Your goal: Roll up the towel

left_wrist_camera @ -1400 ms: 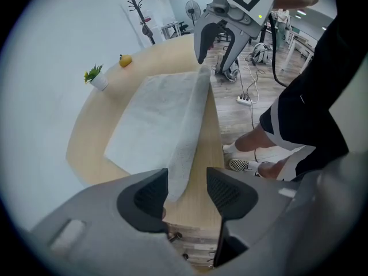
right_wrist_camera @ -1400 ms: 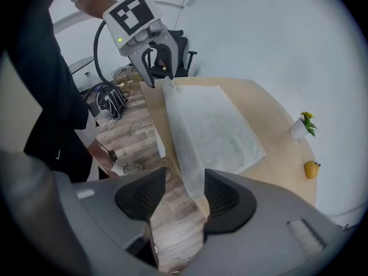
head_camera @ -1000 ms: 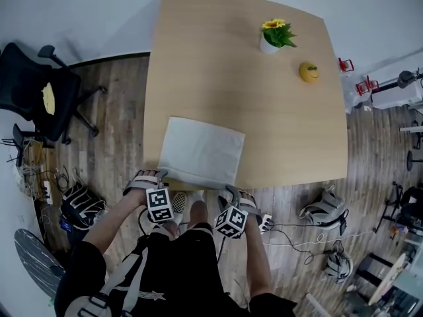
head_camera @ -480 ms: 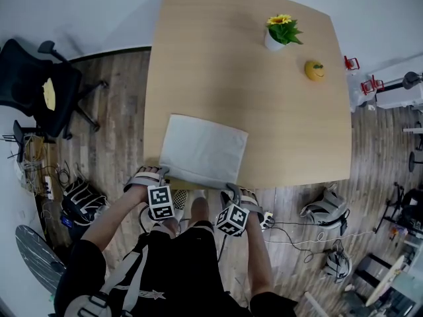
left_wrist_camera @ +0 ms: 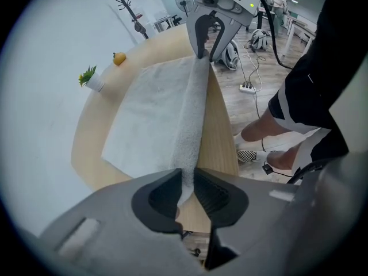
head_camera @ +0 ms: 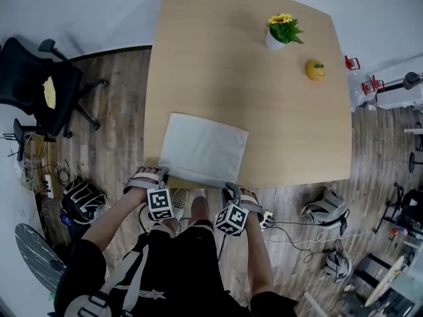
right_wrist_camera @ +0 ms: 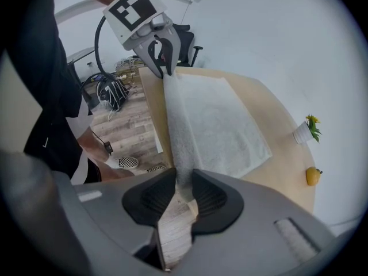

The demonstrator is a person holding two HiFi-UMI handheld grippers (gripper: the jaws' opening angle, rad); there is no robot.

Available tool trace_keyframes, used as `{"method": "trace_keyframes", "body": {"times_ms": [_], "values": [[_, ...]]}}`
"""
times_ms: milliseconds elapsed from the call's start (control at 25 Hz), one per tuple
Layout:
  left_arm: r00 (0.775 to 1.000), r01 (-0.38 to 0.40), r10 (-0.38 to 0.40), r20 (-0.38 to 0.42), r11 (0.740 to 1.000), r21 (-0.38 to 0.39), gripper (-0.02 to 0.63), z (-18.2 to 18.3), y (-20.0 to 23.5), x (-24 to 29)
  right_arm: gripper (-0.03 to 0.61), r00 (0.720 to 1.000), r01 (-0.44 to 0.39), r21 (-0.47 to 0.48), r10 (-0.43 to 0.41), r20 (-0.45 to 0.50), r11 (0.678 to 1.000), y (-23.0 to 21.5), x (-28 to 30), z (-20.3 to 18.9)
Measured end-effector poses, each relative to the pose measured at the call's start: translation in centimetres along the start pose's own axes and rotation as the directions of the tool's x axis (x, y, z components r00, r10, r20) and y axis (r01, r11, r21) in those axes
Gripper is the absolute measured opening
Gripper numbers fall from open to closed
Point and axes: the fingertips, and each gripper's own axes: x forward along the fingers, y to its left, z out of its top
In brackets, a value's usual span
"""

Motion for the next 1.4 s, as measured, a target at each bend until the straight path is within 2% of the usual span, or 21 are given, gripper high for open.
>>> {"method": "trace_keyframes", "body": {"times_ms": [400,600,800,1040,1160,1400], "values": [[1.0,-0.027,0.027,-0.003,1.0,0.015,0.04,-0.1,-0.8,-0.5,0.04,1.0,0.027,-0.015,-0.027,-0.001,1.0,0.0,-0.4,-0.4],[1.0,0.019,-0.019,-0.004,1.0,0.018,0.038,-0.3,-2.5,-1.1,0.031,1.0,-0.021,-0.024,0.02,-0.003,1.0,1.2,-0.9,-0.6],[0.995,0.102,-0.102,-0.008,0.995,-0.012,0.037,-0.8,-4.7,-1.8,0.029,0.993,-0.114,-0.017,0.114,-0.002,0.993,3.4,-1.6,-0.9],[0.989,0.145,-0.146,-0.025,0.989,-0.025,0.037,-0.8,-5.0,-2.0,0.03,0.989,-0.147,0.0,0.147,-0.007,0.989,3.5,-2.0,-0.7],[0.983,0.18,-0.182,-0.029,0.982,-0.057,0.038,-0.6,-4.9,-2.1,0.031,0.986,-0.165,0.019,0.165,-0.007,0.986,3.2,-2.2,-0.7],[0.987,0.156,-0.158,-0.015,0.984,-0.086,0.04,-0.4,-4.0,-2.7,0.034,0.989,-0.151,0.029,0.151,0.001,0.988,2.5,-2.6,-0.5]]}}
